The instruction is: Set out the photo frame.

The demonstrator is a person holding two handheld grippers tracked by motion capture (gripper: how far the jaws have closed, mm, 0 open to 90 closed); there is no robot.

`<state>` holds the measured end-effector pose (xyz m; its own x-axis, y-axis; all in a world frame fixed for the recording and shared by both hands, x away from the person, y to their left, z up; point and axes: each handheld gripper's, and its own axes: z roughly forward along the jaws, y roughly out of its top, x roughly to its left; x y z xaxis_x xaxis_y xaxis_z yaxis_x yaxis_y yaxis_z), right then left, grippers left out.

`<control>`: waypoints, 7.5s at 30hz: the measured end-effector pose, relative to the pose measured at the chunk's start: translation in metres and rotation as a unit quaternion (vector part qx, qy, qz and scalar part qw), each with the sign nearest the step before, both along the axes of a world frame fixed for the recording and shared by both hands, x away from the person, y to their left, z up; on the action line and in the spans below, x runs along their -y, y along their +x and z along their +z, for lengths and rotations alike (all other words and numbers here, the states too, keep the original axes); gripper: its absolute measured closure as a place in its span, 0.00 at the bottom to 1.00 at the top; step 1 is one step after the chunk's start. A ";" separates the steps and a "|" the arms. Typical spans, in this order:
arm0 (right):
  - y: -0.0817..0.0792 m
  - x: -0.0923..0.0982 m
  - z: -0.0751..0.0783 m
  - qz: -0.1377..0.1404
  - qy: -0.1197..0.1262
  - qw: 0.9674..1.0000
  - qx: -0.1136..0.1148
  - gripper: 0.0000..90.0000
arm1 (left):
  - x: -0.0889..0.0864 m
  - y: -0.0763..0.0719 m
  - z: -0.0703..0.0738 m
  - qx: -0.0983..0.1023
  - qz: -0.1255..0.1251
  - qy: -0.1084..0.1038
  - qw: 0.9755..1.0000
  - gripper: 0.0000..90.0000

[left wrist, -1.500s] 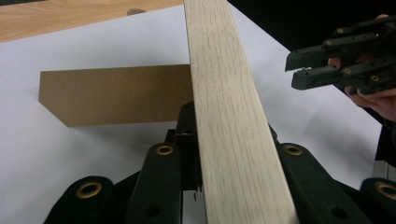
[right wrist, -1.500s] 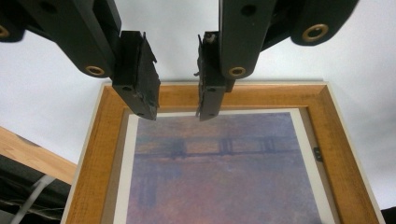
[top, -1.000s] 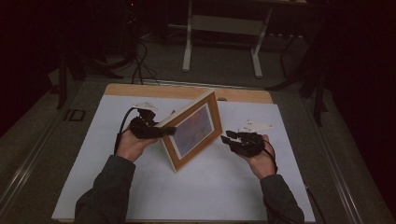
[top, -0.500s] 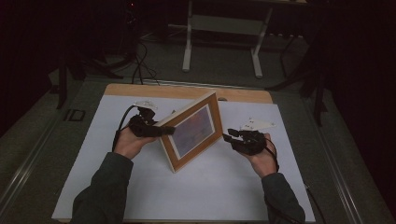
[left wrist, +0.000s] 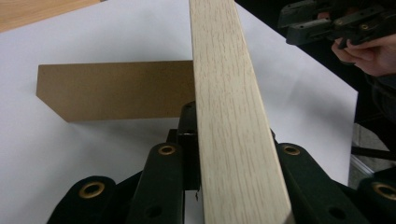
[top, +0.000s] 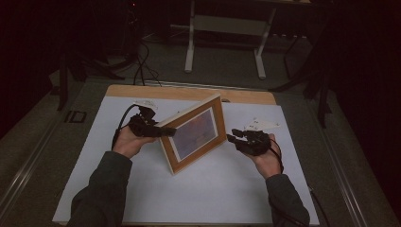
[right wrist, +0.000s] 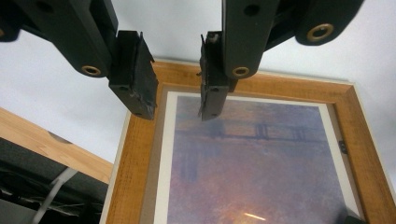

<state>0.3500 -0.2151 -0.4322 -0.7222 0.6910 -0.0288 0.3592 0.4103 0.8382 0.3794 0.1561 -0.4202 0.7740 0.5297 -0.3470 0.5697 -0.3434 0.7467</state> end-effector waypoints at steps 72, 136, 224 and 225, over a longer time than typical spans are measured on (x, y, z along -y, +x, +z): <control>0.061 0.016 0.010 0.059 0.074 0.995 -0.044 0.64 | 0.015 -0.002 0.006 0.092 -0.053 0.033 0.994 0.78; 0.051 0.010 0.008 -0.055 0.092 0.994 -0.029 0.69 | -0.008 0.012 -0.007 0.088 0.131 -0.018 0.987 0.69; 0.006 0.064 0.008 -0.060 0.085 0.992 -0.068 0.53 | -0.066 -0.042 -0.012 0.055 0.164 -0.011 0.985 0.47; 0.006 0.066 0.006 -0.061 0.084 0.992 -0.069 0.52 | -0.068 -0.045 -0.013 0.057 0.168 -0.008 0.984 0.47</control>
